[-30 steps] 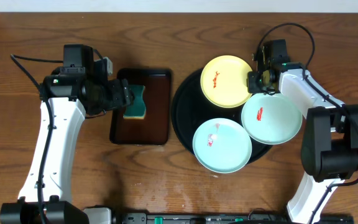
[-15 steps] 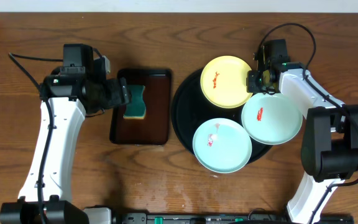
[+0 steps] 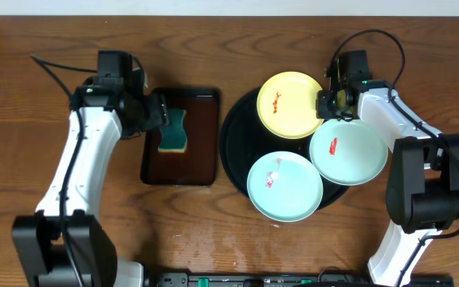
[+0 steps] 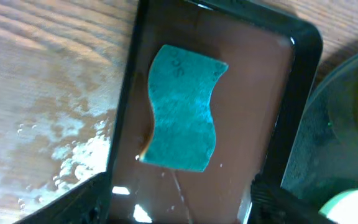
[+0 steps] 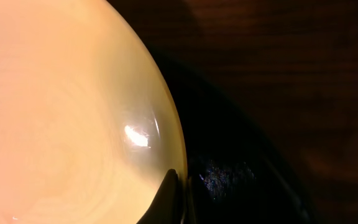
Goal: Clean dirty plates on tray and stack at the side
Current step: 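Lower left gripper onto green sponge and close on it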
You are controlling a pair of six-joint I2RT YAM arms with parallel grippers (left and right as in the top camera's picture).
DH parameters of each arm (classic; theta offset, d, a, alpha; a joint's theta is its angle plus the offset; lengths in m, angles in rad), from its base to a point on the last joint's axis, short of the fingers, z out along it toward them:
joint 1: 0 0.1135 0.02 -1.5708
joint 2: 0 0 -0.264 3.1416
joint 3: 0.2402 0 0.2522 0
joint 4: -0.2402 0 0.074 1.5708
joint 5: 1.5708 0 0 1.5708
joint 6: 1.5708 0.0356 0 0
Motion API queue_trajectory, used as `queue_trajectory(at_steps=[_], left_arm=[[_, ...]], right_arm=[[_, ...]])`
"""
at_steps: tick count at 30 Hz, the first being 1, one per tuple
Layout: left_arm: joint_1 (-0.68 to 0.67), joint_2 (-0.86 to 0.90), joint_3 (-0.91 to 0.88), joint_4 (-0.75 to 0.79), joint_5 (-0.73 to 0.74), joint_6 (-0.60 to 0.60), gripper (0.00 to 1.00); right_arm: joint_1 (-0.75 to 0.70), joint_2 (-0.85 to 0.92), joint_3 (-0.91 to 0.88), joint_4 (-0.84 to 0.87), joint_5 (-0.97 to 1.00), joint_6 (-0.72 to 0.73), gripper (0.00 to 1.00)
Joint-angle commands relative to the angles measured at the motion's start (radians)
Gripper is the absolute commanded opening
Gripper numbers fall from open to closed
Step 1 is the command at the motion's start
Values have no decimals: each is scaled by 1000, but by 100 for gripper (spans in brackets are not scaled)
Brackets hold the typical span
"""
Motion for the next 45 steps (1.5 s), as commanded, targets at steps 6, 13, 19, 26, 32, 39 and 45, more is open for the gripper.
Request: queue_trajectory(at_steps=[6,13,19,26,32,39,45], left_arm=[[-9,22,9,28,-9,-6,78],[-58,55,-23,72,-24,-6,66],[-82,122,-23,79,-109,-6,74],[-82,185,-24,94,-109,-6,79],[-85,217,-24,99,-89,-8,79],[-89,271,-24,124,-90,-10,79],[-90,286,-25,142,-90,-10,78]], right_arm=[[5,-7,13,-16,10,0,4],[5,-7,13,-15,10,0,5],[5,-7,13,-18,10,0,6],[5,-7,12,-24,10,0,6],[5,-7,12,-24,10,0,6],[5,-7,12,-24,10,0,6],[5,-7,12,-24,10,-4,6]])
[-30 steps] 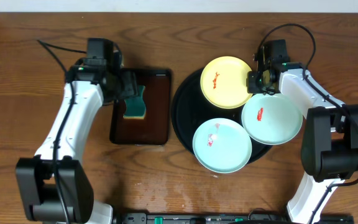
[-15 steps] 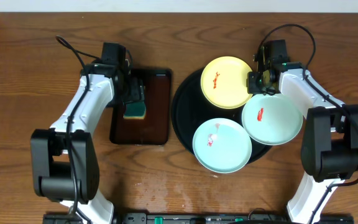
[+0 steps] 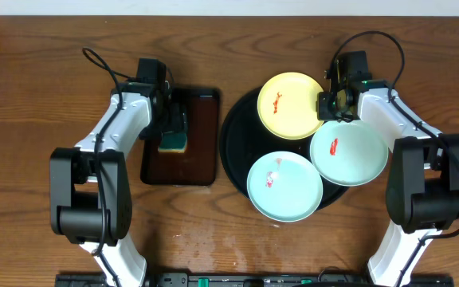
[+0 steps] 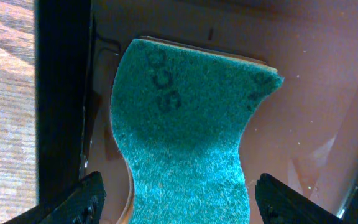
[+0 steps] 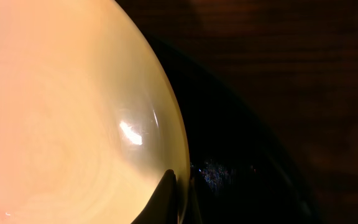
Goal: Clean dirty plates on tray and stack at the side
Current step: 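Lower left gripper onto green sponge and close on it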
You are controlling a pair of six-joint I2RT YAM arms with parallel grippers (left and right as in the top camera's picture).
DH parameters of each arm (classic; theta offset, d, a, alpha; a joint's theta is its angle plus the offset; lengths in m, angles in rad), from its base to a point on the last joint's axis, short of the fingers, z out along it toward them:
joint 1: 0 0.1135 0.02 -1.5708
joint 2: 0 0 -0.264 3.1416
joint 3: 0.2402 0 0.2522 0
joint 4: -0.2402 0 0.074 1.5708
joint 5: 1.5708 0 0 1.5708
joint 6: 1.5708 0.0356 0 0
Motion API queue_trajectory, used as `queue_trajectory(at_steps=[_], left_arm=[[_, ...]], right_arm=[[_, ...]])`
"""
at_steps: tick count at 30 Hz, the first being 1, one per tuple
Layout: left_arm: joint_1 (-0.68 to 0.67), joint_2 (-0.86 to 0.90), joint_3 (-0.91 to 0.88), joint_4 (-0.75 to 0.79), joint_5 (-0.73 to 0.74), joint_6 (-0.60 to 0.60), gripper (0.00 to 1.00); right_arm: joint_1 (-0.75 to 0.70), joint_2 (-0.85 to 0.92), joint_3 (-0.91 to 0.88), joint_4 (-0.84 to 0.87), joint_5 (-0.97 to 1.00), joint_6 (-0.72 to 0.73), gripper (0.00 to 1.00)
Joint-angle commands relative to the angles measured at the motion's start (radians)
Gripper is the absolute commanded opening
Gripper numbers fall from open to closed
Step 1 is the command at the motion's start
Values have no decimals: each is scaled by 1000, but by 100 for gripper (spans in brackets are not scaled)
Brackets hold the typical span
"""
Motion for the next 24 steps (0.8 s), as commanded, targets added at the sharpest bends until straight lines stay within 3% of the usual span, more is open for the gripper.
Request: queue_trajectory(at_steps=[1,17,24], left_arm=[[-6,7,-12,2,-2,-10,78],[-23,20,-44,47,-29,-18,78],[-23,58,-45,58,-29,-29,72]], right_arm=[[5,-7,12,-1,10,-3,6],[5,-7,12,-2,10,-7,6],[5,-7,12,-5,10,-7,7]])
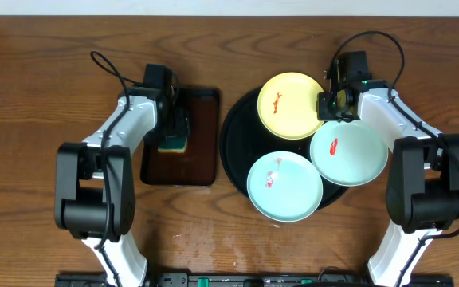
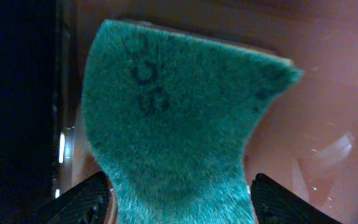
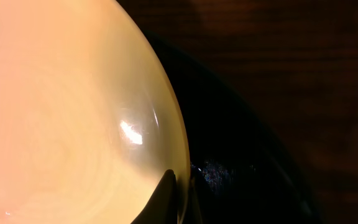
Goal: Clean dirty plates on tray and stack at the side
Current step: 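Lower left gripper onto green sponge and close on it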
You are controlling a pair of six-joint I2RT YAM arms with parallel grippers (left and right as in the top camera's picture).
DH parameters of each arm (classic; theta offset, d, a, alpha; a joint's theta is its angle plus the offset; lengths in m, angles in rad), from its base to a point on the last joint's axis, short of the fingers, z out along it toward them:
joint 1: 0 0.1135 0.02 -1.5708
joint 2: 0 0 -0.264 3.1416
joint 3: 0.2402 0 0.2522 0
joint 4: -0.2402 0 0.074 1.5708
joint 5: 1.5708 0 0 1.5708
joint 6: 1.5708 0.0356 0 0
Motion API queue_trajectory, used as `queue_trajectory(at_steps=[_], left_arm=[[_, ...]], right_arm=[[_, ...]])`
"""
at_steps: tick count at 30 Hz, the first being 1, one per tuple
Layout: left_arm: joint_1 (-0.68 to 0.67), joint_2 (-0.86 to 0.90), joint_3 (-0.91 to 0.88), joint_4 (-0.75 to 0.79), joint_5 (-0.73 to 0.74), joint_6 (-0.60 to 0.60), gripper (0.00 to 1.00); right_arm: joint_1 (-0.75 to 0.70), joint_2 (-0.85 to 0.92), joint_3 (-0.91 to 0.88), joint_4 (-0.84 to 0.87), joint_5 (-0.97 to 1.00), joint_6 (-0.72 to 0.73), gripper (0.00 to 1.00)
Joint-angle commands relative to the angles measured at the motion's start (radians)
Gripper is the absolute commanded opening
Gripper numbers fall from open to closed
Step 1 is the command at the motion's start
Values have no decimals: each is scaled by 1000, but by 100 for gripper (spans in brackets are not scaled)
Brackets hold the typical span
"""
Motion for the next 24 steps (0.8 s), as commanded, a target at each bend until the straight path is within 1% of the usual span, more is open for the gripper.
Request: queue_trajectory(at_steps=[1,4,10,14,18,21,24], left_arm=[[-1,24,-7,13,-13,-9,70],[-1,10,8,10,-13,-9,63],[-1,-50,14,6,-12,-9,62],[-1,-56,13,-2,-12,-9,59],[-1,-55,10,-4,-12,-9,49],[-1,-55,10,-4,-12,-9,49],[-1,-55,10,-8,-12,-9,56]], right_arm=[[5,-7,12,-2,10,-7,7],[5,-7,12,-3,10,-6,7],[5,-7,12,-3,10,-6,7],[5,-7,12,-3,10,-6,8],[5,-7,12,-3,10,-7,9],[5,-7,12,-6,10,-7,9],[5,-7,12,-10,10,-10,10]])
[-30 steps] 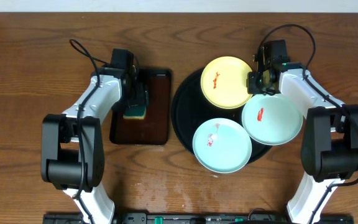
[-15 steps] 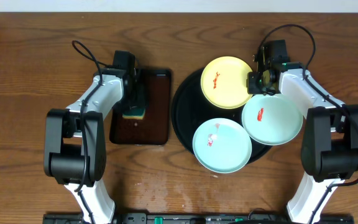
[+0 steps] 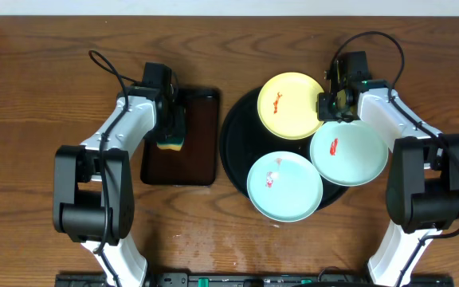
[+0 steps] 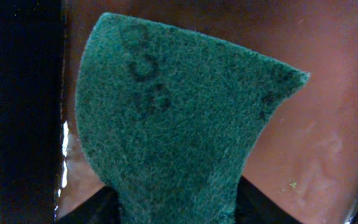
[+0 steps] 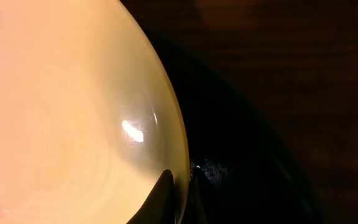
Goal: Clean dirty plates on tray and stack at the side
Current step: 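Lower left gripper onto green sponge and close on it, then lift green sponge with left gripper, holding yellow plate rim with right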
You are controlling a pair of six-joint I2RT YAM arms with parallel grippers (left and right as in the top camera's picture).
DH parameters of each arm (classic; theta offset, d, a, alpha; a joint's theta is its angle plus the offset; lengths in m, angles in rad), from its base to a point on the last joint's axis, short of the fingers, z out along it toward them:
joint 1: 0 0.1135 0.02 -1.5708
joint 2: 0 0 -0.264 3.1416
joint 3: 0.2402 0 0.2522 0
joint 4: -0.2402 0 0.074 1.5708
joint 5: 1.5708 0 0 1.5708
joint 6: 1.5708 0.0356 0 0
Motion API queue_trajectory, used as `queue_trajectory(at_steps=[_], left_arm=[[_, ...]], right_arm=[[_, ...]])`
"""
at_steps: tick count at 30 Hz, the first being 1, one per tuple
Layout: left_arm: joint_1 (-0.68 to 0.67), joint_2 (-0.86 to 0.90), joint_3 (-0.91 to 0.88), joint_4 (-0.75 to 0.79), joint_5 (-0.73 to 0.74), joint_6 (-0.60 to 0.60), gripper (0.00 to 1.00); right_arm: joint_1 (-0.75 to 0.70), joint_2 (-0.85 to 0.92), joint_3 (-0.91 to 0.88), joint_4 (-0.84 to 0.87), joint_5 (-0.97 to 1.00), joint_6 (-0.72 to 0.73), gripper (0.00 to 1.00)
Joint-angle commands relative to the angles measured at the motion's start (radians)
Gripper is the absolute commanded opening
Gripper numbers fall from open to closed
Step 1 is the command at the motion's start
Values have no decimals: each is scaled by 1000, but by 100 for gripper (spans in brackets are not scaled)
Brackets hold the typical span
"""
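Observation:
A green sponge (image 4: 179, 112) lies in the shallow rectangular tray (image 3: 202, 151) of brownish water. My left gripper (image 4: 176, 200) is shut on the sponge, pinching its near end narrow; in the overhead view the left gripper (image 3: 170, 126) covers most of the sponge (image 3: 170, 145). A yellow plate (image 3: 291, 104) with a red smear rests at the back of the round black tray (image 3: 233, 135). My right gripper (image 3: 326, 107) is shut on the yellow plate's right rim (image 5: 180, 158), one finger (image 5: 160, 198) lying on the plate's inside. Two pale teal plates (image 3: 284, 186) (image 3: 348, 151) carry red smears.
The right teal plate overhangs the round tray's right edge and lies just under my right arm. Bare wooden table (image 3: 38, 96) surrounds both trays. The dark rim of the rectangular tray (image 4: 23, 112) stands close beside the sponge's left side.
My left gripper's fingers have come in from the sponge's two sides and now squeeze it. The right gripper and the plates have not moved.
My left gripper was open above the rectangular tray's left edge, with the sponge lying loose. Then it was low over the sponge, fingers wide. Then the fingers flanked the sponge, and now they pinch it. My right gripper held the yellow plate's rim at every moment.

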Motion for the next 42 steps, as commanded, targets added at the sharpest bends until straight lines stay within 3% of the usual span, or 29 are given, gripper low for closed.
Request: queue_trajectory(at_steps=[1,5,16,22,23,26,37,42], left_arm=[[0,-29,10,-7,-11,-2,58],[0,-28,8,-15,-11,-2,63],[0,-25,-10,-5,-12,-2,63],[0,-23,-35,21,-12,-2,34],[0,-23,-35,23,-11,-2,24],[0,-27,-25,23,-11,-2,8],[-1,-244,1,-26,9,-17,7],[-21,-288,-1,-38,18,-20,8]], right_arm=[[5,-7,12,-4,10,-10,10],[5,-7,12,-4,10,-10,10],[5,-7,12,-4,10,-10,11],[5,-7,12,-4,10,-10,11],[5,-7,12,-4,10,-10,11],[5,-7,12,-4,10,-10,11],[5,-7,12,-6,13,-22,10],[5,-7,12,-8,13,-26,4]])
